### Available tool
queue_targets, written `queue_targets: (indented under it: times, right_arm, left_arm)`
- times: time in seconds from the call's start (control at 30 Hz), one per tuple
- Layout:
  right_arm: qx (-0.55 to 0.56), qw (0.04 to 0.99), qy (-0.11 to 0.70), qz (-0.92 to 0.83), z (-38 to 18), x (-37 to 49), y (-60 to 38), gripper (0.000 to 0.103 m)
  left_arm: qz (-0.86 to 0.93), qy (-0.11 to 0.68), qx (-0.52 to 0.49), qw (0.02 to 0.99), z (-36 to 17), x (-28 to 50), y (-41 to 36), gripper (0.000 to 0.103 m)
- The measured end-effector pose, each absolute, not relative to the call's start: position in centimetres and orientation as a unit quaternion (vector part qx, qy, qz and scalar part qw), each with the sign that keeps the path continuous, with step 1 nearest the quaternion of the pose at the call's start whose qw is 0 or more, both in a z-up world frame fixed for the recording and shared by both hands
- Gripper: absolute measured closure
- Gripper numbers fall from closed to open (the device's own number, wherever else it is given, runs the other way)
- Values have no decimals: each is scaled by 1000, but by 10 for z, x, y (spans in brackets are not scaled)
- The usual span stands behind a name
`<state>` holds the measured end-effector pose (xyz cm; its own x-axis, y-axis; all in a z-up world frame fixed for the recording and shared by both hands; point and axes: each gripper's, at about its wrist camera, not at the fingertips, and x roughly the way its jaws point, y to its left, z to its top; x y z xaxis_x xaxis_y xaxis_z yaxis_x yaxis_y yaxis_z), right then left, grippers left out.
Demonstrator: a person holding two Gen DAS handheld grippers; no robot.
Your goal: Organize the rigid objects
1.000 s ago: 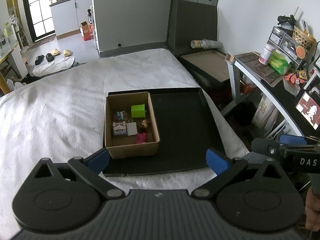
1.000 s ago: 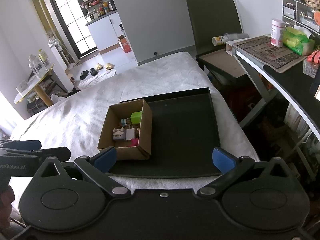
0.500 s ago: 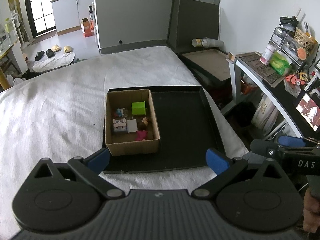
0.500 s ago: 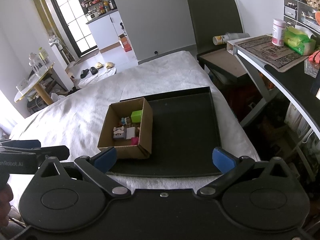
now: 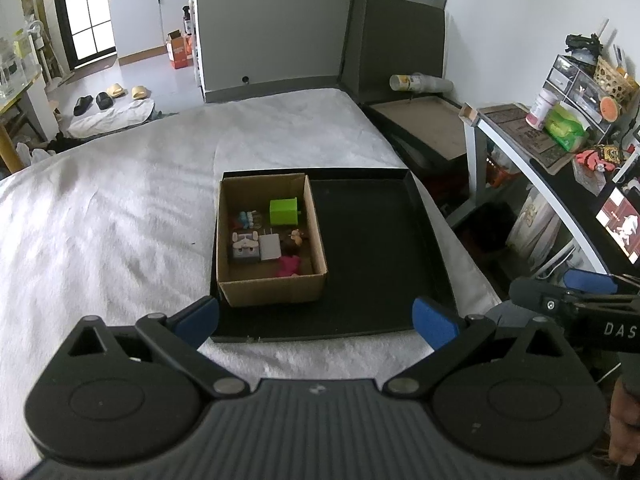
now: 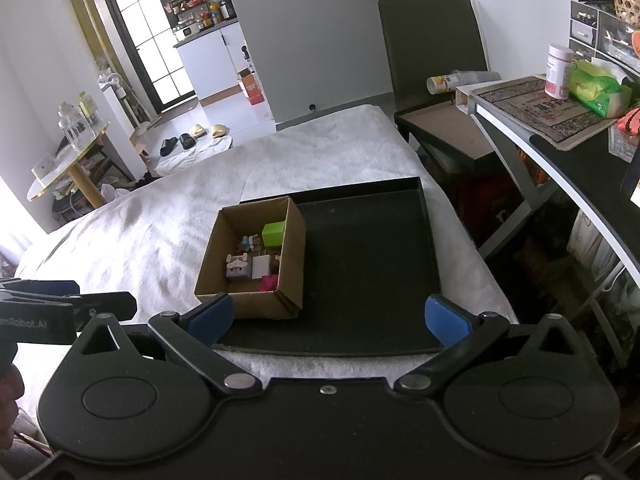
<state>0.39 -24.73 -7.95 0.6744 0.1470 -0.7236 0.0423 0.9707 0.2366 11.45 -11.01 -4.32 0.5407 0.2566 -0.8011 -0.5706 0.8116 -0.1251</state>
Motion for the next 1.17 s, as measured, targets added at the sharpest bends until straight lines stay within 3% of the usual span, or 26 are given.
queue_targets:
  times: [1.17]
  right_arm:
    - [109,909,401,28,-82,6,-245,0]
  left_arm:
    - [240,409,-173,863,-38,110,-112,1]
